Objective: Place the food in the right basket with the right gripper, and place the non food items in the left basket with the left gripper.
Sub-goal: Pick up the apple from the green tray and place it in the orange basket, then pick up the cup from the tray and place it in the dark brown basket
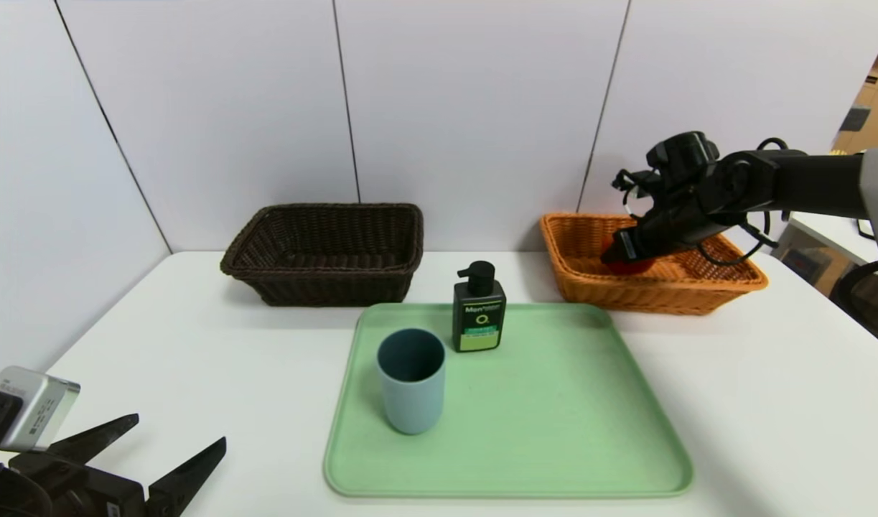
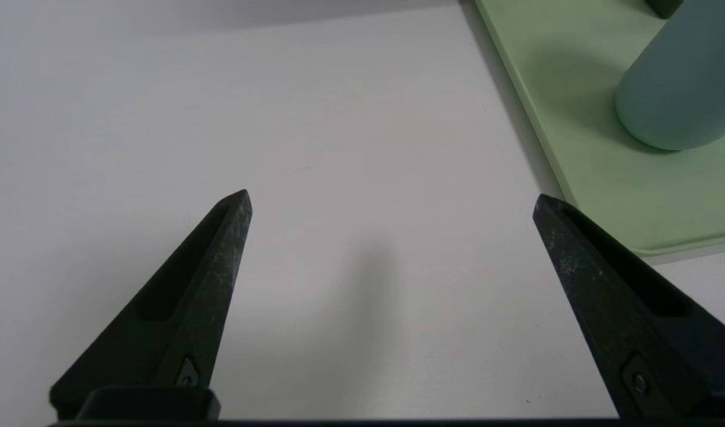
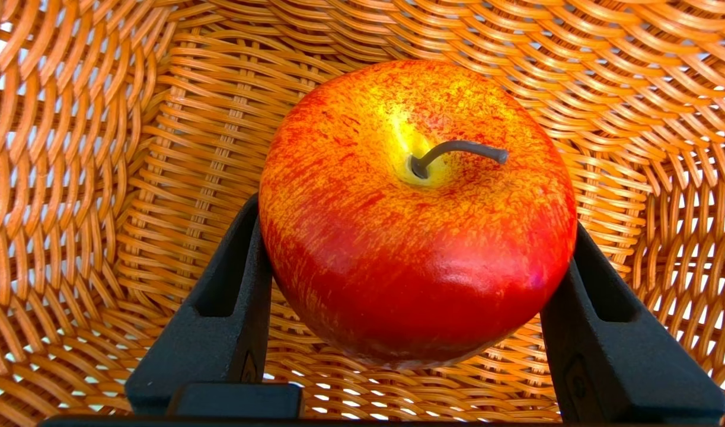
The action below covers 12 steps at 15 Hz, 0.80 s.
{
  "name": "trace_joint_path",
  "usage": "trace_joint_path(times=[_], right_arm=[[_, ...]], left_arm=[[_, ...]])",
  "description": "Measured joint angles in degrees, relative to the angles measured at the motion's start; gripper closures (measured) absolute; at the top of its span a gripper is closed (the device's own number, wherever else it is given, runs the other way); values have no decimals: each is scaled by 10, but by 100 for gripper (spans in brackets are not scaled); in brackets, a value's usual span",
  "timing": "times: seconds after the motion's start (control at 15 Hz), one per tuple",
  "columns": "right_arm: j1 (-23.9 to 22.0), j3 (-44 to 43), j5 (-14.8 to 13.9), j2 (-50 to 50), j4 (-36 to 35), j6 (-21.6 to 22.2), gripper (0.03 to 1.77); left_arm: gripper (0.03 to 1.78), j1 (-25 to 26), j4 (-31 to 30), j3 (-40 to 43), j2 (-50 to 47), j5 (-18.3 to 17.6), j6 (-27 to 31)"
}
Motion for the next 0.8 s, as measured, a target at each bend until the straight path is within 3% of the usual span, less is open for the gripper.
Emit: trace_joint_path(times=[0.13,0.47,0.8], right_arm=[[0,1,0,0,1,0,58],[0,2,-6,-3,-5,0,35],[0,6,-7,-9,-4,0,23]], left_arm=[[12,0,0,0,0,0,1],[12,0,0,-1,0,0,0],[12,0,-1,-1,0,0,0]])
